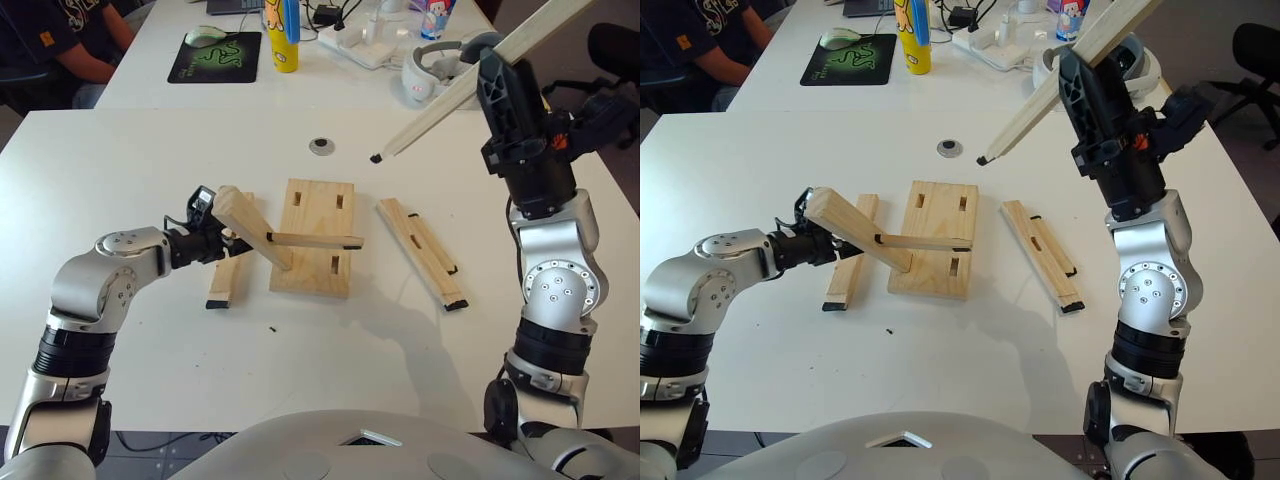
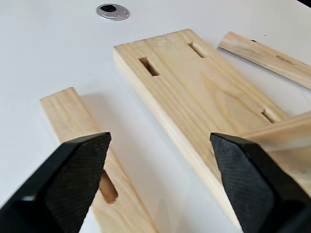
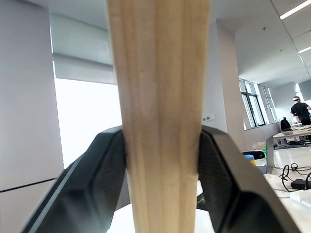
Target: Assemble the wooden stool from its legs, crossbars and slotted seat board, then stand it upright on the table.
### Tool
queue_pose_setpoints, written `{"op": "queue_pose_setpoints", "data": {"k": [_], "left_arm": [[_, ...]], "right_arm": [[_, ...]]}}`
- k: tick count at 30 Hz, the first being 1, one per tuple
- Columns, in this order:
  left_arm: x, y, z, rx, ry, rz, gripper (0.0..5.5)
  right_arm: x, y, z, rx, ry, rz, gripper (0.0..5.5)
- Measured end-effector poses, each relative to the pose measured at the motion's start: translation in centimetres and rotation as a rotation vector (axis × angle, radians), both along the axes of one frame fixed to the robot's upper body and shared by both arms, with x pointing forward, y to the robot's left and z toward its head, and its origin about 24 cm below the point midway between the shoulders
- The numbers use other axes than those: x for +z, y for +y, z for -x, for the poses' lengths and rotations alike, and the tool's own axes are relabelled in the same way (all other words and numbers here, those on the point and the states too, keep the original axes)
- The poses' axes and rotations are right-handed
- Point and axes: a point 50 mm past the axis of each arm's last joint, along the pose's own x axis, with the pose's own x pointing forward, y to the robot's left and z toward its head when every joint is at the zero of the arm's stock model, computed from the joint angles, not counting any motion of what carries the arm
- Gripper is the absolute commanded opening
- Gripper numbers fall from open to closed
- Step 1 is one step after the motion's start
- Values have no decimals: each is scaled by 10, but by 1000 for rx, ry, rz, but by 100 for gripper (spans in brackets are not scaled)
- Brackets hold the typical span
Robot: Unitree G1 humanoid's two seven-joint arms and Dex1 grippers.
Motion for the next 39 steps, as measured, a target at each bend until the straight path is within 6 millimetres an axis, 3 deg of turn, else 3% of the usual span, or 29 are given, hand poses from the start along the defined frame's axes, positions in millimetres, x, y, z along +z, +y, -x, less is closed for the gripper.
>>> {"op": "queue_pose_setpoints", "data": {"k": [4,8,10,11,15,21,25,30,39], "left_arm": [[9,9,-10,56,-40,0,378],[11,9,-13,77,-57,25,378],[24,6,-19,83,-83,76,378],[41,2,-25,75,-124,115,378],[82,-11,-32,21,-204,220,378],[91,-22,-28,-39,-167,266,378],[92,-29,-26,-48,-148,307,378],[111,-39,-25,-71,-180,400,378],[117,-32,-26,5,-174,455,378]], "right_arm": [[30,15,9,119,-58,-132,207],[23,42,19,246,-4,-151,207],[20,52,20,266,33,-192,207],[22,56,19,272,39,-218,207],[47,68,15,273,-49,-272,207],[62,85,1,274,-83,-308,207],[55,103,-5,275,-96,-234,207],[34,128,-4,306,-85,-98,207],[18,120,3,281,-113,7,205]]}}
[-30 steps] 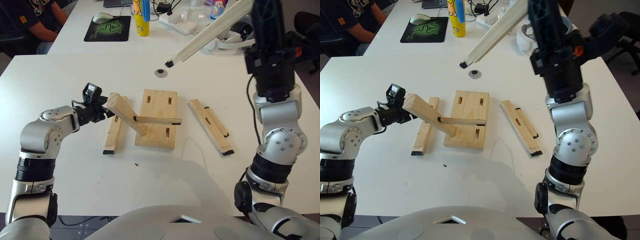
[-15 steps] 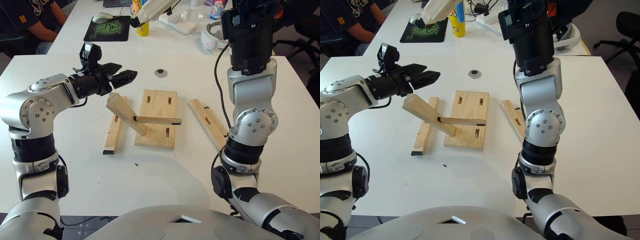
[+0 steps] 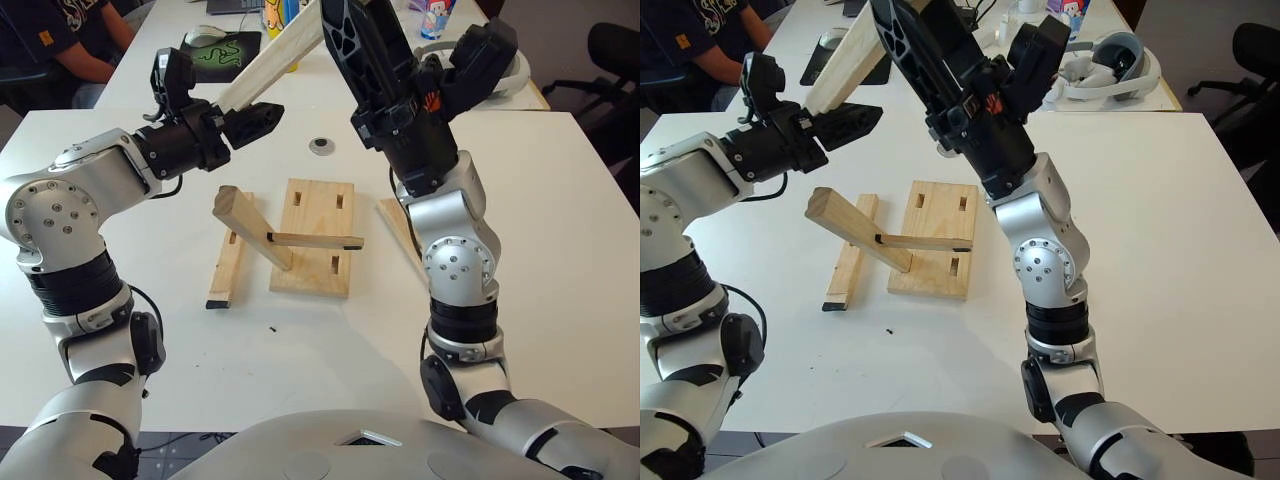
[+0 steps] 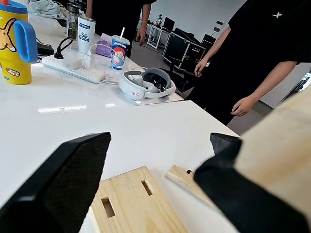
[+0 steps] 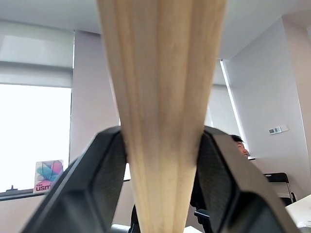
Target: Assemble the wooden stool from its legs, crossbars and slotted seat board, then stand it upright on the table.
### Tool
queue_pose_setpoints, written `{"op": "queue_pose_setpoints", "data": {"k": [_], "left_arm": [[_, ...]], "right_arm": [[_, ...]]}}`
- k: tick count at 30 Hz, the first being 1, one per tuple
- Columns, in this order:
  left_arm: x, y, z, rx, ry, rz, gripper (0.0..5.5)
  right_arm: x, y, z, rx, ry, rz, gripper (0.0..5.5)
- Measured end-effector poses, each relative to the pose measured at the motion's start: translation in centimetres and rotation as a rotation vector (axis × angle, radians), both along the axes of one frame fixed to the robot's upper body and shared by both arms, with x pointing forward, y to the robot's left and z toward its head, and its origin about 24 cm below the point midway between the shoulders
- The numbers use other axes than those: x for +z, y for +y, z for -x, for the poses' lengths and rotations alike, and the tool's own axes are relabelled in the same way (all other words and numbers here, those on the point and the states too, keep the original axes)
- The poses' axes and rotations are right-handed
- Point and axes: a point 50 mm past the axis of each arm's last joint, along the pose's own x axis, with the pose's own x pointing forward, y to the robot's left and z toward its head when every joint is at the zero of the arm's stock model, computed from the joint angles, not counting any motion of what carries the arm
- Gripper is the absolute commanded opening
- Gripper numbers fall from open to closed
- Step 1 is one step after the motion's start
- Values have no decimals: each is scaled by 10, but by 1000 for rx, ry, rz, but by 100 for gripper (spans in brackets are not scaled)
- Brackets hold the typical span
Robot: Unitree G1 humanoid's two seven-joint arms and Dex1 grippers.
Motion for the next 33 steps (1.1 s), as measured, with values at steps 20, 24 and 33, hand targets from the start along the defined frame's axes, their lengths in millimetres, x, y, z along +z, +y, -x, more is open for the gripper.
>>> {"op": "queue_pose_setpoints", "data": {"k": [20,24,33], "left_arm": [[-60,53,-2,201,168,-70,378],[-63,55,-4,191,170,-84,378],[-67,52,-9,151,184,-110,378]], "right_arm": [[-76,-148,-1,-140,213,442,205],[-102,-148,12,-60,283,468,205],[-122,-105,27,121,228,541,205]]}}
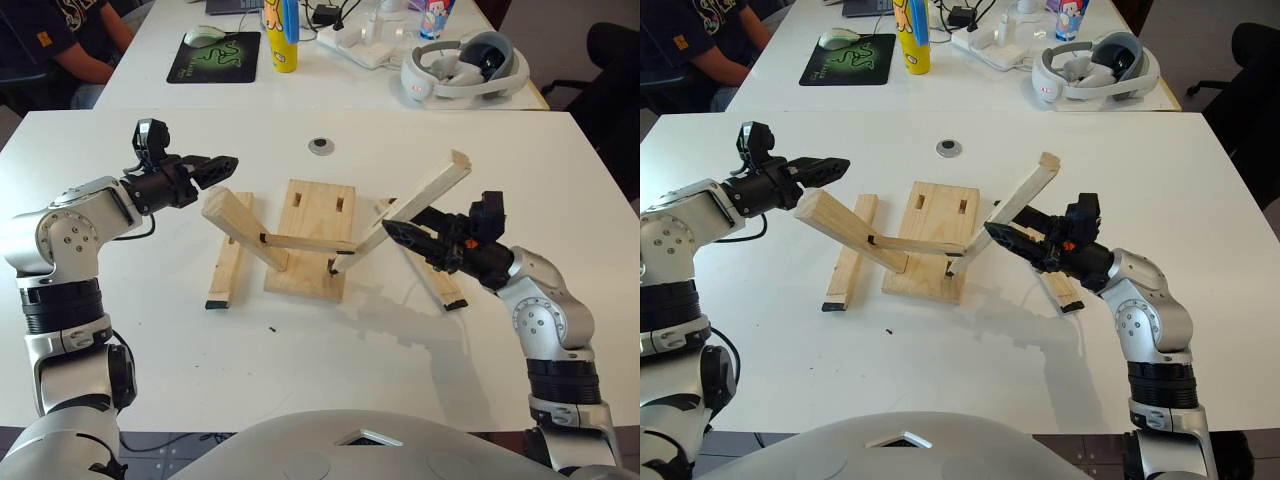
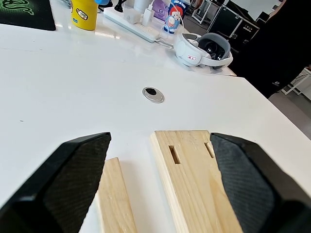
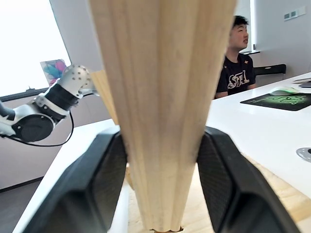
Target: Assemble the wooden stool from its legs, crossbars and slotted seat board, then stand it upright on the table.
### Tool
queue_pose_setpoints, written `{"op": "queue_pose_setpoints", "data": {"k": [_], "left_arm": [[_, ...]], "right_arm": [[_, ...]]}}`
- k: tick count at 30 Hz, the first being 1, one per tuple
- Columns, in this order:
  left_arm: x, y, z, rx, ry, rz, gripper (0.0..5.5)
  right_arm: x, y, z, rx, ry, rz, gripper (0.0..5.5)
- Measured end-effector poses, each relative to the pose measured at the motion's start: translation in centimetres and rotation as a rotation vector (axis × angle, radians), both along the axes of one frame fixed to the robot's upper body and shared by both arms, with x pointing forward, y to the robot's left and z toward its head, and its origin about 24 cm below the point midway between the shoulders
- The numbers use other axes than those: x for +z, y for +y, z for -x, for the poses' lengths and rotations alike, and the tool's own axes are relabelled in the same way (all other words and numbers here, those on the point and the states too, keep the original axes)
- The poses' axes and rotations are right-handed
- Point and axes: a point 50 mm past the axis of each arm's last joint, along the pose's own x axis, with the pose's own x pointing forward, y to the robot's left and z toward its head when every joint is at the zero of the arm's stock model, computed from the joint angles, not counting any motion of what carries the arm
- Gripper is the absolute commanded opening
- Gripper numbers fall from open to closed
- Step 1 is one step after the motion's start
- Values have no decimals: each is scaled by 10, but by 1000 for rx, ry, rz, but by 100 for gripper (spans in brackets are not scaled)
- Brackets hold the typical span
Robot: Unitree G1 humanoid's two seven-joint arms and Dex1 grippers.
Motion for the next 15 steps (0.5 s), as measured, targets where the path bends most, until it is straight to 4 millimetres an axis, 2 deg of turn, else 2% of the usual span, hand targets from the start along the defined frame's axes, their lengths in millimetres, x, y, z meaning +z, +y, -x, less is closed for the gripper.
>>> {"op": "queue_pose_setpoints", "data": {"k": [8,15], "left_arm": [[5,-1,-3,-22,-12,-3,378],[3,-1,-4,-35,1,-8,378]], "right_arm": [[-6,5,-9,1,-144,88,205],[-16,12,2,3,-167,79,205]]}}
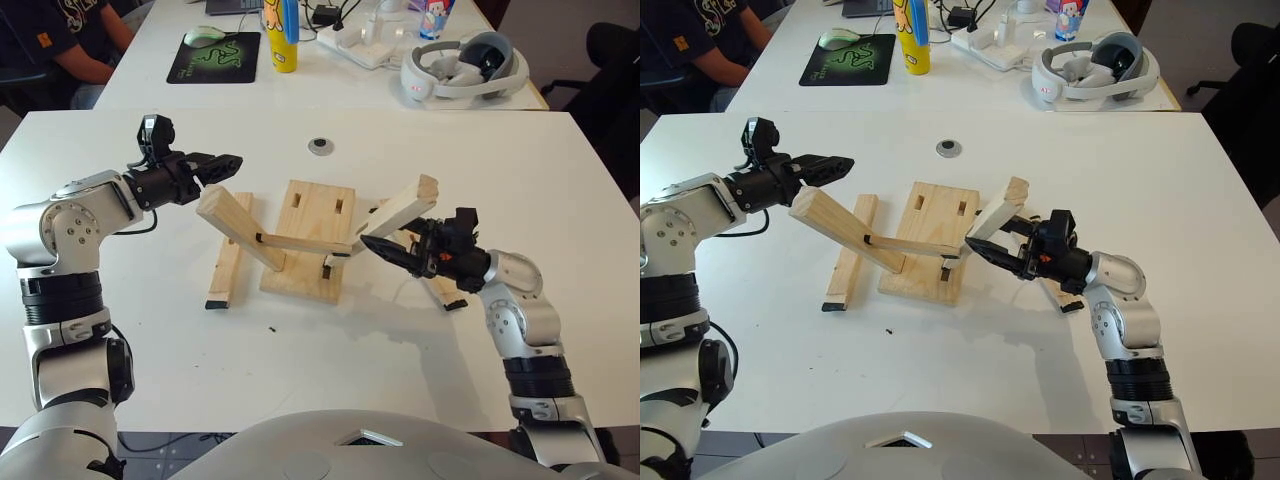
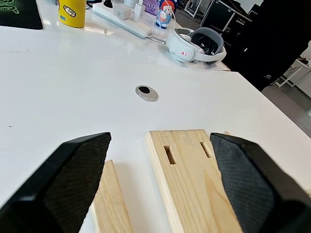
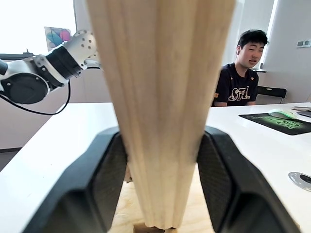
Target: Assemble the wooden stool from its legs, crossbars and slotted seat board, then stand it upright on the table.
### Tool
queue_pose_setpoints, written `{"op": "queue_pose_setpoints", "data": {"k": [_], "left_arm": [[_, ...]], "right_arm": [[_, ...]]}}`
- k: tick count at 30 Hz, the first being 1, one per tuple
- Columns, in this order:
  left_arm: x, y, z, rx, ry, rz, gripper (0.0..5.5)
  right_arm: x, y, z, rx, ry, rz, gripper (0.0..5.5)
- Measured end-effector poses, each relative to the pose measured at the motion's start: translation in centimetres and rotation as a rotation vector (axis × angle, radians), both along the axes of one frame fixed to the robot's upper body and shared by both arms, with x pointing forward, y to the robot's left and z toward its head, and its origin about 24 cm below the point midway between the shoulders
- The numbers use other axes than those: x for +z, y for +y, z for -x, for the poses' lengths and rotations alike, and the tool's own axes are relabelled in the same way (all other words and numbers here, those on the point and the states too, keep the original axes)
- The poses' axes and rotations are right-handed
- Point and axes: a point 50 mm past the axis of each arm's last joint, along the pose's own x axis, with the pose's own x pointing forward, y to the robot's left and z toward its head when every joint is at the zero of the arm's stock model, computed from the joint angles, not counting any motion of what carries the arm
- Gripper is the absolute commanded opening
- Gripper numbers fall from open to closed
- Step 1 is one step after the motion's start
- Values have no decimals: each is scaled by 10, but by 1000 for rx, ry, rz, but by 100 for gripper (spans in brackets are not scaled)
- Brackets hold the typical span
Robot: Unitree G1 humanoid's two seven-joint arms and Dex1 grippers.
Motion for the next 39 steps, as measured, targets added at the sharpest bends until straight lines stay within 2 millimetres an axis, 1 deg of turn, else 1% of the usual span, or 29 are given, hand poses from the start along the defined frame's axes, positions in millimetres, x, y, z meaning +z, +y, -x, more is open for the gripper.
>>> {"op": "queue_pose_setpoints", "data": {"k": [3,6,10,13,17,22,26,28,39], "left_arm": [[1,0,0,-4,-3,1,378],[1,0,0,-6,-3,2,378],[1,0,0,-6,-4,2,378],[2,0,0,-7,-8,0,378],[4,0,2,-1,-23,-7,378],[4,1,5,16,-29,-7,378],[1,-1,8,22,-27,5,378],[1,0,9,33,-31,6,378],[-3,-1,17,62,-34,22,378]], "right_arm": [[-4,1,5,24,35,-7,205],[-5,-3,7,53,65,27,205],[-3,-8,7,70,69,63,205],[1,-8,6,85,60,92,205],[8,-3,7,109,62,123,205],[15,5,8,85,84,148,205],[20,14,13,62,90,191,205],[22,15,15,58,93,206,205],[28,6,8,58,101,297,205]]}}
